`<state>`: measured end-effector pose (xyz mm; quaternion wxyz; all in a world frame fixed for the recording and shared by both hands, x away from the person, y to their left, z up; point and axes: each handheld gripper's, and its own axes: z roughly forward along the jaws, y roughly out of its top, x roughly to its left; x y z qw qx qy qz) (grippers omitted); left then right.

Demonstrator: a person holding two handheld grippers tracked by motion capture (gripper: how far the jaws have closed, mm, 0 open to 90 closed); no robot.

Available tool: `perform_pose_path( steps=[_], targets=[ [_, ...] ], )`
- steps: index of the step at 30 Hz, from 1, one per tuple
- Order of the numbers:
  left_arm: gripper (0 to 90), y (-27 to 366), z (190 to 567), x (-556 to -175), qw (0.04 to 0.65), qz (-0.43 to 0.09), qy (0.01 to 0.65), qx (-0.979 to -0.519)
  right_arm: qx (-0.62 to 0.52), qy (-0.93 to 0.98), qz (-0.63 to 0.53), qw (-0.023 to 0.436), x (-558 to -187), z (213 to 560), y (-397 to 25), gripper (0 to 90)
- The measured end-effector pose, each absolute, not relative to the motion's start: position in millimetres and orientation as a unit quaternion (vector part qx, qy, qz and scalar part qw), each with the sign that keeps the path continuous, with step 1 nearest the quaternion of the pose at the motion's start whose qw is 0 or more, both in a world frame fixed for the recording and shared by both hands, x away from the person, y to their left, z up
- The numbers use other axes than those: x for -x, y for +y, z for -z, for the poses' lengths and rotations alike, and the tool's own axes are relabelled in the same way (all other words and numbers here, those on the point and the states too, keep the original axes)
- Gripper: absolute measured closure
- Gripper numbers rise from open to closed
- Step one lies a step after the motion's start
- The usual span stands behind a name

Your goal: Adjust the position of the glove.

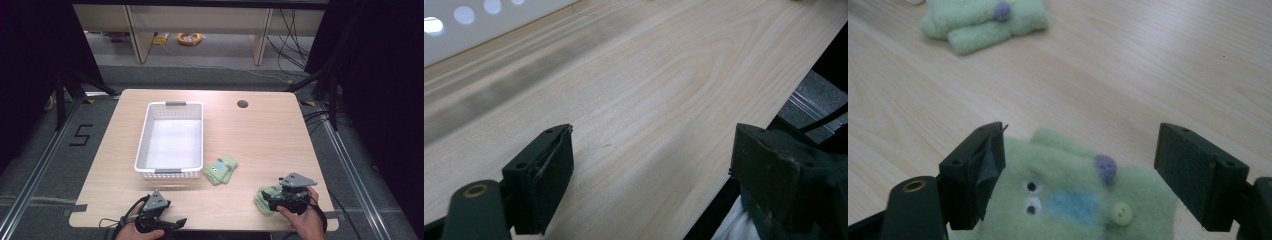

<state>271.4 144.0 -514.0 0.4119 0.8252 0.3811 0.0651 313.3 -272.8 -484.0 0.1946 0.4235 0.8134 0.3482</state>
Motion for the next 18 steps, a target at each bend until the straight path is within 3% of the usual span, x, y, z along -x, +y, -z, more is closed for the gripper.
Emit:
perform_pose_path(
  steps=[9,15,18],
  targets=[
    [16.8,140.7,510.3,-268.3,0.408,-0.082,0.364,-0.833,-0.416,0.809,-0.370,0.189,-314.6,477.6,-273.8,26.6],
    [18.0,123.5,498.6,-267.8,0.436,-0.093,0.339,-0.828,-0.415,0.811,-0.374,0.175,-321.3,462.4,-270.7,32.6],
    [22.0,110.9,492.7,-272.8,0.444,-0.091,0.339,-0.824,-0.390,0.822,-0.380,0.168,-328.0,450.8,-266.5,36.2]
  ],
)
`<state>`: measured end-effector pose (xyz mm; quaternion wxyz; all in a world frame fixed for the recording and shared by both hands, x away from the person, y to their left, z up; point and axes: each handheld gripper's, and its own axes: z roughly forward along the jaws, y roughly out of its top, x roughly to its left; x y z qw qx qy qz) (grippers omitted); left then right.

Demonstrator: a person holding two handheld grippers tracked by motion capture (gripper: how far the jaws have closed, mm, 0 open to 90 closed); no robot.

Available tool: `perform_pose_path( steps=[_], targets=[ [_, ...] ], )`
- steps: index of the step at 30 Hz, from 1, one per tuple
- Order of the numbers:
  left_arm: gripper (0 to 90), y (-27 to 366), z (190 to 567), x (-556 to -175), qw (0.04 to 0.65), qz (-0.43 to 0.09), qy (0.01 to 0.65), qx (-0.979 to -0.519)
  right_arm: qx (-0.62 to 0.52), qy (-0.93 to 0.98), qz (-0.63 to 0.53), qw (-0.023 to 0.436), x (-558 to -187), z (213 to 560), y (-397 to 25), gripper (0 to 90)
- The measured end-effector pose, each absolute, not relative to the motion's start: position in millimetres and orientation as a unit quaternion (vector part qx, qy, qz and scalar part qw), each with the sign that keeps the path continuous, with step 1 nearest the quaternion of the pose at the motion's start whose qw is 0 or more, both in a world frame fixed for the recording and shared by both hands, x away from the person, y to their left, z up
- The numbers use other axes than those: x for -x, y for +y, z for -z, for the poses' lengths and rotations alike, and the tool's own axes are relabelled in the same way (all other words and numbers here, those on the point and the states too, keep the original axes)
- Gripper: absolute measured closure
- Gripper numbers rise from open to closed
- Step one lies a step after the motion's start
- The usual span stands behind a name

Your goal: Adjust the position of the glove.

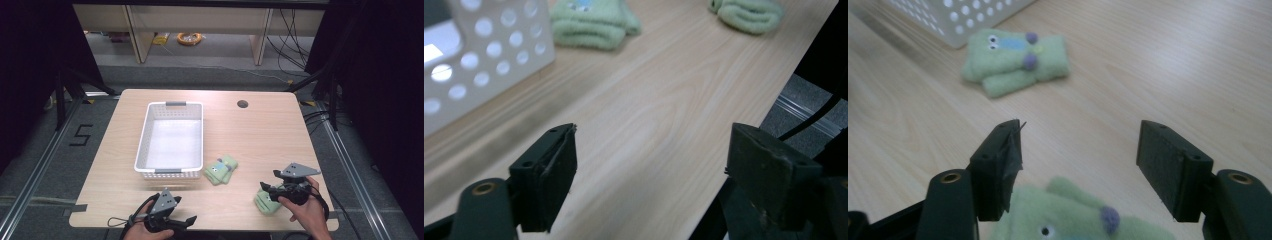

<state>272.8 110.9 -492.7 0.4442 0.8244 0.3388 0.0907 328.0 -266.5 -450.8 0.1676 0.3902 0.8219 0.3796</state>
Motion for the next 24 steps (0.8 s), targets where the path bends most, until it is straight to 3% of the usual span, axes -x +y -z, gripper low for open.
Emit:
perform_pose_path(
  steps=[6,11,24],
  targets=[
    [25.4,83.9,484.2,-291.3,0.434,-0.107,0.316,-0.837,-0.356,0.840,-0.371,0.173,-352.7,438.4,-248.4,41.2],
    [30.4,57.1,473.3,-308.7,0.417,-0.114,0.283,-0.856,-0.349,0.851,-0.364,0.146,-381.7,442.6,-224.9,49.7],
    [40.5,18.1,480.8,-344.8,0.376,-0.118,0.278,-0.876,-0.357,0.867,-0.328,0.119,-417.5,456.6,-205.7,51.8]
  ],
)
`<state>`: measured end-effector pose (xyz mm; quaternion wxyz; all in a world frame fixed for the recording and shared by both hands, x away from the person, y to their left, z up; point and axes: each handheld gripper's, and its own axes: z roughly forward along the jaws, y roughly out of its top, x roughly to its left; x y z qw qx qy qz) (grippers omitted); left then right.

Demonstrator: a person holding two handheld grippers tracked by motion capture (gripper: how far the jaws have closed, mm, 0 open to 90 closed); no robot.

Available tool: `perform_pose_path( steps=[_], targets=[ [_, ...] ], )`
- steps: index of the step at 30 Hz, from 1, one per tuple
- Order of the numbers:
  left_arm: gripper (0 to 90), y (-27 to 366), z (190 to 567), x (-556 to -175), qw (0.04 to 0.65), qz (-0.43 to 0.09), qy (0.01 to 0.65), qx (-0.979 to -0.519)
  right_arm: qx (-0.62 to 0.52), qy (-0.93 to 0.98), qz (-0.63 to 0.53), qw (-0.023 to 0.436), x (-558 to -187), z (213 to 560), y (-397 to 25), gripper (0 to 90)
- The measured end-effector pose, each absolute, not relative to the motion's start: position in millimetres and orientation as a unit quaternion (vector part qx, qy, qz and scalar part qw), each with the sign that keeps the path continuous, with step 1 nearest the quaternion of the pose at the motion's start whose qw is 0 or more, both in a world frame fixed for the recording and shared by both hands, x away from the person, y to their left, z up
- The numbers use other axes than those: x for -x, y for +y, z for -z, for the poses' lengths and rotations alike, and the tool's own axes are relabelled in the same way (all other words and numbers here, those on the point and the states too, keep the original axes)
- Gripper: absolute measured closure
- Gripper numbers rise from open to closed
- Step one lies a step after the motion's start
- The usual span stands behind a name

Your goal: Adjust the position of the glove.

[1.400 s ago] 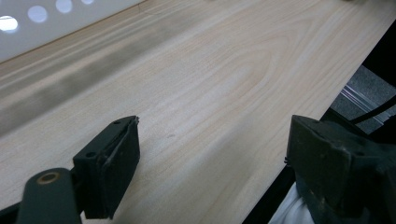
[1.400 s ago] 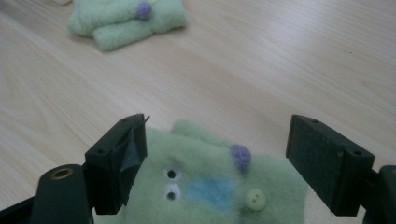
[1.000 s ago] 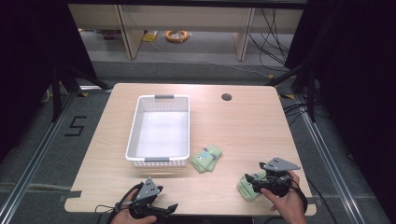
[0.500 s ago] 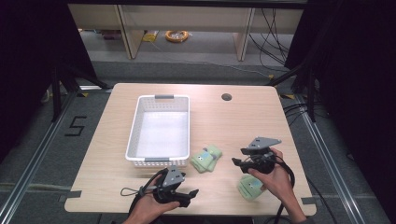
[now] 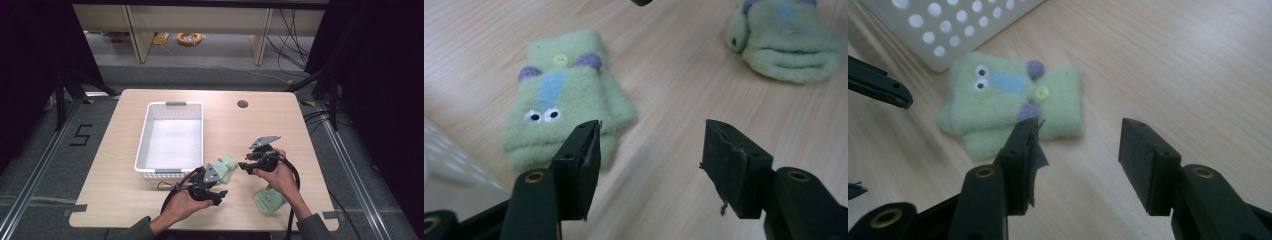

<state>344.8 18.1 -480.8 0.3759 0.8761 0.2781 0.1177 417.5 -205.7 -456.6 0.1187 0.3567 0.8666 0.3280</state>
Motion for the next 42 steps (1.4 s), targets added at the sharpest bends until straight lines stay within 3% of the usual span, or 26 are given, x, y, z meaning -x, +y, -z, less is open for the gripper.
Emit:
perform_pose_path(
  steps=[6,8,16,24,28,32,42],
  targets=[
    [44.4,7.6,483.5,-352.6,0.355,-0.131,0.277,-0.883,-0.361,0.874,-0.310,0.103,-424.8,462.1,-201.0,55.0],
    [46.7,3.5,485.2,-355.0,0.343,-0.161,0.271,-0.885,-0.366,0.871,-0.313,0.097,-430.1,466.6,-197.3,57.6],
    [50.3,-3.2,490.8,-362.0,0.341,-0.156,0.288,-0.881,-0.345,0.885,-0.298,0.092,-443.7,473.6,-184.1,61.1],
    [48.5,-4.5,497.5,-366.9,0.324,-0.152,0.295,-0.886,-0.343,0.891,-0.286,0.074,-451.5,480.5,-175.8,62.8],
    [56.5,-3.7,499.5,-367.6,0.325,-0.157,0.298,-0.884,-0.349,0.893,-0.276,0.064,-452.1,483.2,-172.9,67.5],
    [71.9,-0.2,500.7,-370.9,0.317,-0.175,0.285,-0.888,-0.361,0.892,-0.270,0.047,-451.9,485.5,-171.8,73.8],
    [84.1,2.7,500.1,-368.9,0.332,-0.174,0.274,-0.886,-0.347,0.894,-0.279,0.046,-448.8,484.2,-177.4,86.9]
  ],
)
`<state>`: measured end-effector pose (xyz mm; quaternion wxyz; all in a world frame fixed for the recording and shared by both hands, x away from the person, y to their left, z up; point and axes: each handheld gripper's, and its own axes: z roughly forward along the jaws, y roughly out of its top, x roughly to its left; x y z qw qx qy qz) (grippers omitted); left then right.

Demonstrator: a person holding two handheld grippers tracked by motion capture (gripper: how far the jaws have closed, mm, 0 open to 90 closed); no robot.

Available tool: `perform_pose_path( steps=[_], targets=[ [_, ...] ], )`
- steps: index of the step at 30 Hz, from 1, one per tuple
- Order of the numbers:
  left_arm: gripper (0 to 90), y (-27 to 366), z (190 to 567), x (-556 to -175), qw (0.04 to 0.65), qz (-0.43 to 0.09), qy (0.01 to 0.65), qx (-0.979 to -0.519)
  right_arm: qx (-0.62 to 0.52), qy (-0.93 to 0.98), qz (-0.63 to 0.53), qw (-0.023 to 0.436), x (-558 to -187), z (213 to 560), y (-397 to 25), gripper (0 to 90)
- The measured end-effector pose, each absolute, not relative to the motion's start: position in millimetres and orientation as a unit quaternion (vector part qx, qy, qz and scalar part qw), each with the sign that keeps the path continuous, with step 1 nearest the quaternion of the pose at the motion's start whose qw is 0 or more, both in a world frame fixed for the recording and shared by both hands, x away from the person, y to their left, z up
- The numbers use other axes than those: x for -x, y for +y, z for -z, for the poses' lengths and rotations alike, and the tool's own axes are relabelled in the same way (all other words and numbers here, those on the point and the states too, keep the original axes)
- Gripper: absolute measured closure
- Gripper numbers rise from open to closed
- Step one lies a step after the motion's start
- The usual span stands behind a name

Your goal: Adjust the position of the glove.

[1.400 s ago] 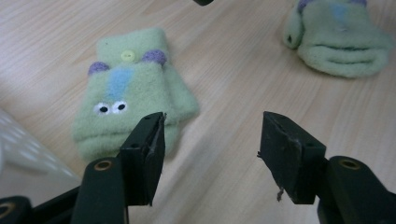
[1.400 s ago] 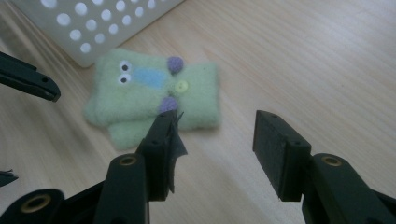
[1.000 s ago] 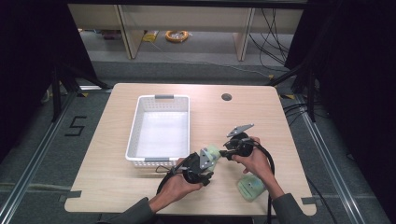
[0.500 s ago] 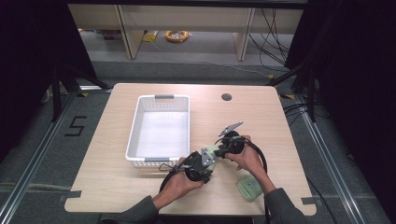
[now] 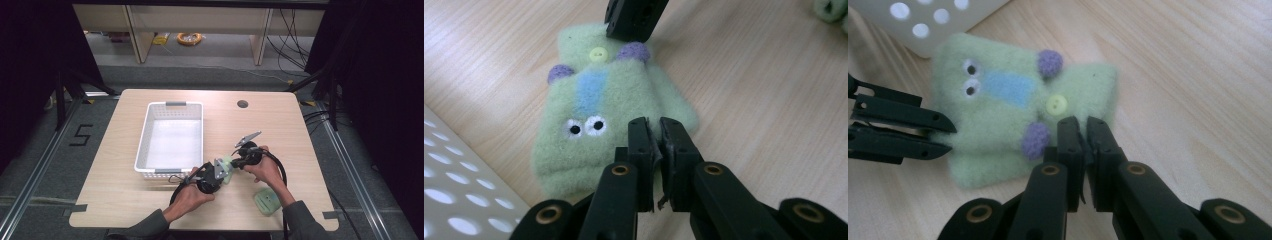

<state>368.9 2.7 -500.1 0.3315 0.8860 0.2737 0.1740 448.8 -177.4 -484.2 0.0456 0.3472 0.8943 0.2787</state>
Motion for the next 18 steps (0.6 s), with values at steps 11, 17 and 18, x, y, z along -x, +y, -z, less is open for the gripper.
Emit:
perform_pose_path(
  steps=[11,17,18],
  targets=[
    [85.3,24.3,472.4,-340.6,0.356,-0.164,0.225,-0.892,-0.323,0.883,-0.335,0.062,-402.5,452.2,-191.0,87.1],
    [85.2,33.4,474.4,-315.2,0.358,-0.143,0.210,-0.898,-0.329,0.873,-0.357,0.047,-356.0,454.7,-195.7,87.1],
    [85.2,33.4,474.4,-315.2,0.358,-0.143,0.210,-0.898,-0.323,0.875,-0.359,0.051,-350.8,456.5,-196.8,87.1]
  ],
)
